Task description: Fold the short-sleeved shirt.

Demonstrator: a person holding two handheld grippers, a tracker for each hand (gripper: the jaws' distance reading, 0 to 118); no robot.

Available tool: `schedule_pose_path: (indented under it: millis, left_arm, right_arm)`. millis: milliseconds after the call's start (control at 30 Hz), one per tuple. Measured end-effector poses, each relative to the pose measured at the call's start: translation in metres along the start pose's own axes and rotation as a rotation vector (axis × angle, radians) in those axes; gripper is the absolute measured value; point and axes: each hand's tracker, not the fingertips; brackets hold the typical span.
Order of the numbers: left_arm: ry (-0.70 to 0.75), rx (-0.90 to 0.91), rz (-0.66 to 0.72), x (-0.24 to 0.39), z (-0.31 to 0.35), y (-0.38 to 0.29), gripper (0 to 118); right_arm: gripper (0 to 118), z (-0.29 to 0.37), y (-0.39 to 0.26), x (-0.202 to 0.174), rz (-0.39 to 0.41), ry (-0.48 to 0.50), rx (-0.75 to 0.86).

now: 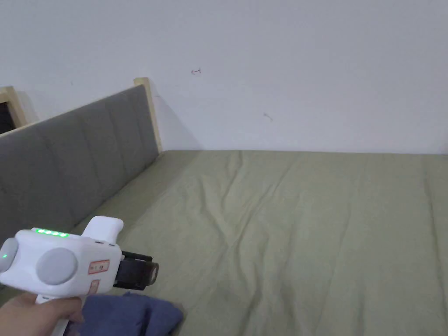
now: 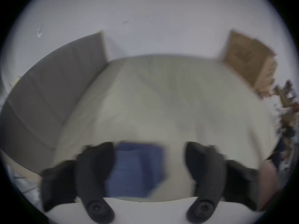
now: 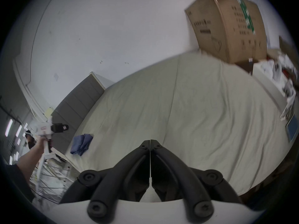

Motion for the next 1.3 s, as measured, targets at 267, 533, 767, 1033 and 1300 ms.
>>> schedule_pose_path:
  millis: [267,533,767,1033,1300]
  left_arm:
    - [-0.253,0.416,0.051,0.170,0.076,-0.033,0]
    - [0.030,0.793,-0.035,0.265,0.123,-0.077,0]
    - [0.090,0.799,-0.036,0.277,0.135,-0.116,0]
    - [0.018,0.808,-0.074,0.280,0.153,-0.119,98]
    - [0.044,0.797,-0.062,0.282,0.160,-0.120,108]
  right_arm:
    - [0,0.051,0.032,-0.040,0.130,0.097,0.136]
    - [0,0.097,0.006,-0.067,0.309,-0.133,0.673]
    - [0,0.094,-0.025,-0.052,0.299,-0.197,0.637]
    - [118,0.105,-0.036,-0.063,0.380,-0.231,0.660]
    - [118,0.119,-0.041,-0.071,0.376,-0.231,0.672]
